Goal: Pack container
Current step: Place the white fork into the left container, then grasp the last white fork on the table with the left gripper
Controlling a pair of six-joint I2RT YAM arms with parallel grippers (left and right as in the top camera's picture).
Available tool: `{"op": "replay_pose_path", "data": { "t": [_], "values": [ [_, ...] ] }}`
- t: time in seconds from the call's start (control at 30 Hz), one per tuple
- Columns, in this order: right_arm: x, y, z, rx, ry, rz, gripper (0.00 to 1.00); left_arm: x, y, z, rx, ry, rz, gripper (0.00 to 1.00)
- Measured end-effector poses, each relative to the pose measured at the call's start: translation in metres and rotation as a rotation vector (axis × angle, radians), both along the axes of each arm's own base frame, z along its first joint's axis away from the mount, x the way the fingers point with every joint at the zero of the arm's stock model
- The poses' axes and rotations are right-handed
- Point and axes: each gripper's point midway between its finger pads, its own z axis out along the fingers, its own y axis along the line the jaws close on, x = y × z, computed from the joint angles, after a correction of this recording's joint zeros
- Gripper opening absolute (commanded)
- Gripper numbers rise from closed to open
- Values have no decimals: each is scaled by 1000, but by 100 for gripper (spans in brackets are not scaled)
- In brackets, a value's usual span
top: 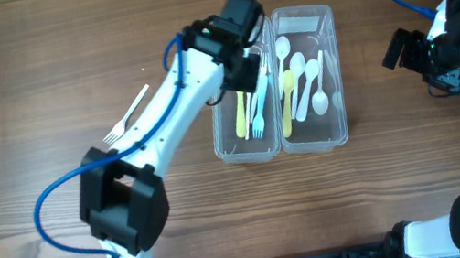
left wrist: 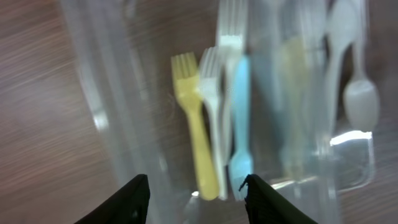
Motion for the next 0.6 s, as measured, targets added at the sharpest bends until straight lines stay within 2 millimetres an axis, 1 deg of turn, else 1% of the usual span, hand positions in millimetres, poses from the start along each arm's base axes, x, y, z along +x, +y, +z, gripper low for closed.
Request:
{"op": "replay_pose_path", "data": {
  "t": [0.03, 0.07, 0.13, 0.17, 0.2, 0.23, 0.27, 0.3, 0.4, 0.47, 0.5, 0.53, 0.57, 0.6],
  "values": [
    [1, 0, 0, -1, -3, 0, 100, 2, 14, 5, 22, -1, 16, 54],
    [1, 0, 0, -1, -5, 0, 100, 4, 32, 11, 46, -3, 32, 55],
    [2, -1, 1, -3, -9, 0, 100, 11, 71, 21, 94, -1, 48, 56],
    [3, -1, 1, -3, -11, 0, 100, 15, 90, 22, 119, 5, 46, 57],
    [3, -1, 1, -3, -12, 0, 100, 19, 105, 22, 136, 8, 51, 57],
    [3, -1, 1, -3, -12, 0, 100, 25, 126, 20, 155, 17, 53, 57],
    [3, -1, 1, -3, -12, 0, 100, 30, 147, 18, 169, 28, 59, 56],
    [3, -1, 1, -3, -12, 0, 100, 36, 173, 12, 175, 47, 58, 57],
    [3, -1, 1, -3, -12, 0, 100, 38, 204, -9, 156, 110, 27, 57],
    [3, -1, 1, -3, -12, 0, 100, 37, 224, -29, 148, 165, 18, 55],
    [3, -1, 1, -3, -12, 0, 100, 36, 234, -42, 143, 199, 17, 56],
    [3, -1, 1, -3, -12, 0, 100, 35, 239, -49, 143, 216, 13, 58],
    [3, -1, 1, -3, -12, 0, 100, 34, 244, -59, 140, 240, 2, 59],
    [3, -1, 1, -4, -12, 0, 100, 33, 246, -64, 140, 251, -6, 59]
  ]
}}
